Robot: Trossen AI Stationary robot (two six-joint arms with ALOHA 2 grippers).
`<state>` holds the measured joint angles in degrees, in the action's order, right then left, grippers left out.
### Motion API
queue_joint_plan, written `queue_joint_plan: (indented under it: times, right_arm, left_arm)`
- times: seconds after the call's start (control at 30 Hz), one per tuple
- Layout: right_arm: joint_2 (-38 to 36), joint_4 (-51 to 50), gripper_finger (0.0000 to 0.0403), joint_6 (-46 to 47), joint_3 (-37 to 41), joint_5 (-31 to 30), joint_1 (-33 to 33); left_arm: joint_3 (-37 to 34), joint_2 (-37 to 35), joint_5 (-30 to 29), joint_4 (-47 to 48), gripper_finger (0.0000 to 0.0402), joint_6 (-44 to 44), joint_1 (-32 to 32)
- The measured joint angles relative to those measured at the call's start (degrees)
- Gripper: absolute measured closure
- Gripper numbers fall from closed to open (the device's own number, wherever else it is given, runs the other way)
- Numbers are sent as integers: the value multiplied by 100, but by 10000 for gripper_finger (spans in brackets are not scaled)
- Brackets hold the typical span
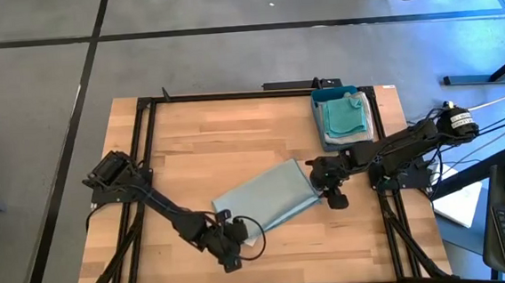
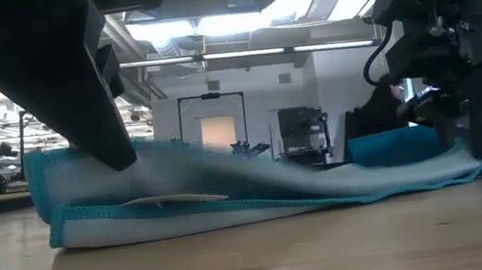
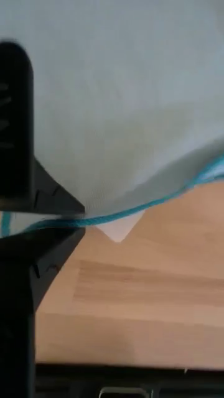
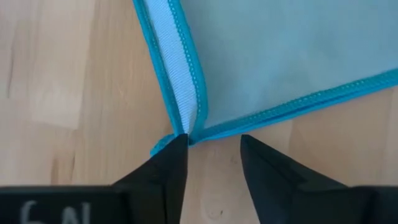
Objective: Fold microfiber towels
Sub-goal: Fold the light blue microfiber cloth
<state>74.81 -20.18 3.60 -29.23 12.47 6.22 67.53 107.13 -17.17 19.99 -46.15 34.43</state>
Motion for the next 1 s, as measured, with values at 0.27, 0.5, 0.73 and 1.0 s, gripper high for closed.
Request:
queue_joint_plan:
  times: [0.27,0.5,0.73,1.0]
  right_arm:
    - [0,8,249,85,0,113,0]
    - [-11,-286,249,-75,-99,112,0]
    - [-331,-1120,249,-140,-670,72,0]
    - [-525,444,249,-391,-636,-1,16]
  left_arm:
    - [0,0,611,114,261,176,-248]
    - [0,-382,1214,1603,229,101,-550]
    - [0,-1195,-647,3075,233,164,-389]
    - [-547,-1034,-1176,3305,229,829,-351]
